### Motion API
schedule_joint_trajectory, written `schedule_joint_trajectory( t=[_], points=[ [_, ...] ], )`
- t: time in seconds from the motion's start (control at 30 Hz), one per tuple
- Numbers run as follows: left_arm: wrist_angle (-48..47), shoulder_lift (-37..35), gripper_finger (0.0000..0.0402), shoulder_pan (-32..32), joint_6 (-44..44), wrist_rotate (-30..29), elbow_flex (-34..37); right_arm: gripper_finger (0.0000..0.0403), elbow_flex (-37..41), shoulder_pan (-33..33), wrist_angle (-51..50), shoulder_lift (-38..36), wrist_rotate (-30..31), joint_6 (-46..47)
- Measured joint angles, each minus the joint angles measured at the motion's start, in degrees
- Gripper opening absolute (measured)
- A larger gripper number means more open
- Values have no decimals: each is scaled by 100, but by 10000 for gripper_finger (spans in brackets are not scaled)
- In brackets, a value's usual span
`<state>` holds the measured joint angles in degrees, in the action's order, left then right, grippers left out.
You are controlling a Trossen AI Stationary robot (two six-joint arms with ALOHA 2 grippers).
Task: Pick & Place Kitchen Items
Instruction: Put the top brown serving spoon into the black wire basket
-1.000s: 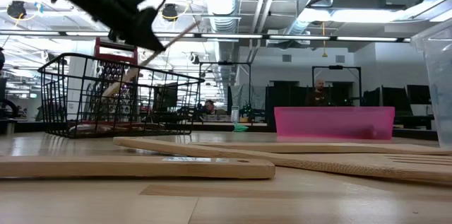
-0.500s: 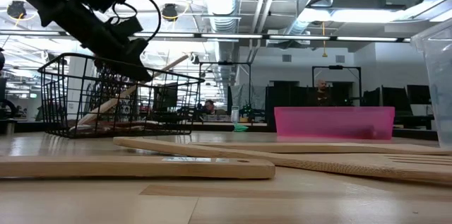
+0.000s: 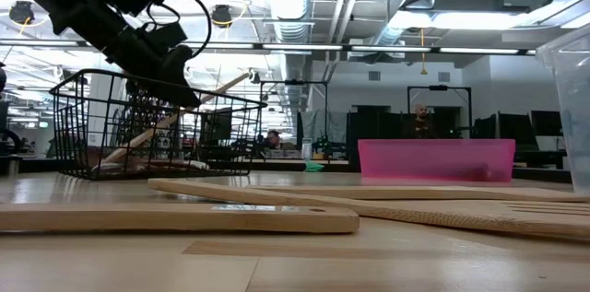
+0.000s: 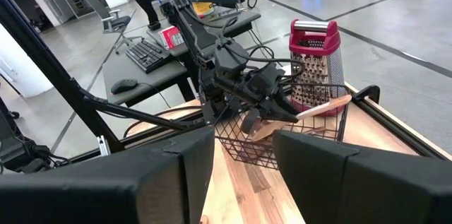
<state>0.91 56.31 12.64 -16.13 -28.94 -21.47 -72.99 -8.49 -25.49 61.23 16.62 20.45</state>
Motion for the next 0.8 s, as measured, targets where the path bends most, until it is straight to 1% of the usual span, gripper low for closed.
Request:
schedule_joint_trajectory(
  t=[0.17, 0.47, 0.67, 0.8],
  points=[
    [0, 0, 37, 0, -84, 189, 0, 161, 0, 0, 1, 0, 0, 0],
    [-28, -2, 37, 72, -84, 174, -96, 161, 0, 2, -1, 0, 2, -92],
    [-397, 0, 76, 333, -182, 256, -96, 161, 0, 2, -1, 0, 2, -92],
    [-398, 0, 72, 422, -190, 412, -96, 161, 0, 2, -1, 0, 0, -92]
  ],
)
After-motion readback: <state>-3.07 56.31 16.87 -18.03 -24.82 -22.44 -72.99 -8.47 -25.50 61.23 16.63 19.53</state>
